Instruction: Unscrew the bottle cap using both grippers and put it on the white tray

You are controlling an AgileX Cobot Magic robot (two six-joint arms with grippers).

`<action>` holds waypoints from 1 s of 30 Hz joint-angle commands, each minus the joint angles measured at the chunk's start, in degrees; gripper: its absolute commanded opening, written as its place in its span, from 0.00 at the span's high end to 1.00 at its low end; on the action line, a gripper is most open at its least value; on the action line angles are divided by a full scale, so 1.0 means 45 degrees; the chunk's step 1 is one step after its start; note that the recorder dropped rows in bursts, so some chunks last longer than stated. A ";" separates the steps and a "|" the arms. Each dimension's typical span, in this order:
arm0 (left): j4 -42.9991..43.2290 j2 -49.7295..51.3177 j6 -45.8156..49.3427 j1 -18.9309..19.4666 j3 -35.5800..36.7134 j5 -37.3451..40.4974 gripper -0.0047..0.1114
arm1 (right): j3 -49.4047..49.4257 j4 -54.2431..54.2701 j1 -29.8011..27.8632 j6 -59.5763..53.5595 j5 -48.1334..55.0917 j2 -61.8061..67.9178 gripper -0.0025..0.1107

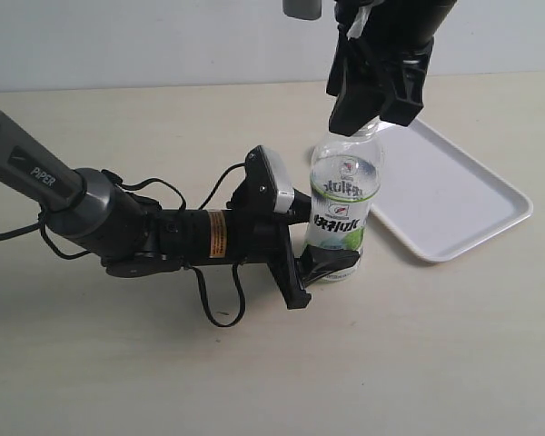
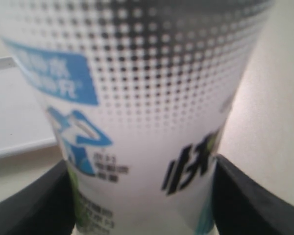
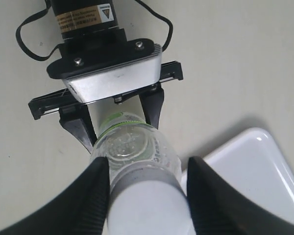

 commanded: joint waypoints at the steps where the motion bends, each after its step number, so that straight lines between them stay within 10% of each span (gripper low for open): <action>1: 0.0410 0.0023 0.0188 -0.0021 0.0032 0.0662 0.96 | -0.0081 -0.0173 0.0019 0.0073 -0.0298 -0.0023 0.61; 6: 0.0410 0.0023 0.0188 -0.0021 0.0032 0.0662 0.96 | -0.0081 0.0173 0.0019 0.0480 -0.0298 -0.0023 0.46; 30: 0.0410 0.0023 0.0188 -0.0021 0.0032 0.0662 0.96 | -0.0081 0.1323 0.0019 0.2064 -0.0298 -0.0858 0.42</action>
